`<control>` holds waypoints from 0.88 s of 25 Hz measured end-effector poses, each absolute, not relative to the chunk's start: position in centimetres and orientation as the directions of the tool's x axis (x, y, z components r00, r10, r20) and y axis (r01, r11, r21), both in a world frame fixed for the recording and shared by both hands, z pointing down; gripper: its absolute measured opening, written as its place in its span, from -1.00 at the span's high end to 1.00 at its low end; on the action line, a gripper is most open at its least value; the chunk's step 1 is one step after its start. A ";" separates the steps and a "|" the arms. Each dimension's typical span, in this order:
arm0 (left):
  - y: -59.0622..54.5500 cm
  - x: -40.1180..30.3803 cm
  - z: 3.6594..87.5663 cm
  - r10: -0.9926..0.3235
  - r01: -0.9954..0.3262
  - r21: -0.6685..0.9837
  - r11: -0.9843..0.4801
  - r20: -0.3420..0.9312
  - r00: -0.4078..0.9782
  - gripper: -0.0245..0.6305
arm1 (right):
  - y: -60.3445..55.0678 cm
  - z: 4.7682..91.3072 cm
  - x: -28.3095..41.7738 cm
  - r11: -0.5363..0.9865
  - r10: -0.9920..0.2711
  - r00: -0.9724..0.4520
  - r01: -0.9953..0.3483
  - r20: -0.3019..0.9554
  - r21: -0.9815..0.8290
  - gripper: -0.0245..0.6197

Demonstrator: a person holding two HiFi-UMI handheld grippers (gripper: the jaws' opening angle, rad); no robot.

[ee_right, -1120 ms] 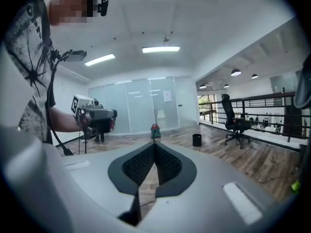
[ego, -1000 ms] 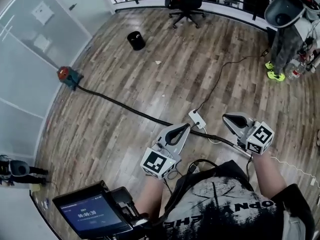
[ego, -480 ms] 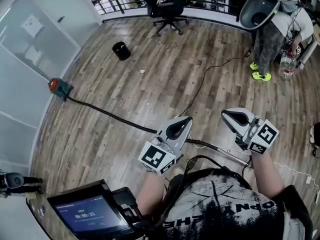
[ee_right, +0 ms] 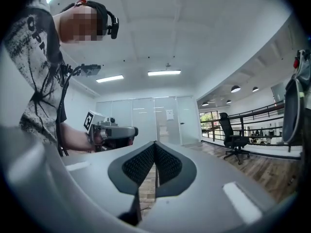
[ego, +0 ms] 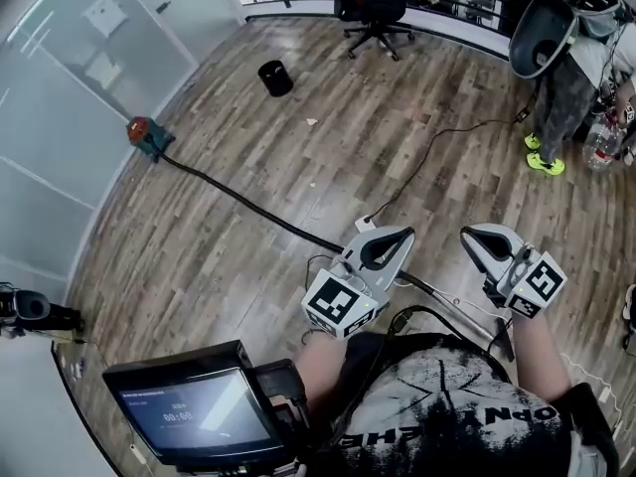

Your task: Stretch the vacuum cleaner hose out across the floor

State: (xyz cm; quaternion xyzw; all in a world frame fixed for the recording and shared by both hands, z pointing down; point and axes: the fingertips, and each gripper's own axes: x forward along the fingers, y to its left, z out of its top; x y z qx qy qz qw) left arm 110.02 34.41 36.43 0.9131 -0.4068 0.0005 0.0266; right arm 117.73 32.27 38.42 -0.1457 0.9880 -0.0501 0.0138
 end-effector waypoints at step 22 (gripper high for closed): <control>33.4 109.5 36.9 -0.751 -0.749 0.100 -0.655 0.028 0.660 0.93 | 31.4 38.8 118.0 0.959 -0.284 -0.959 -0.284 0.015 -0.008 0.90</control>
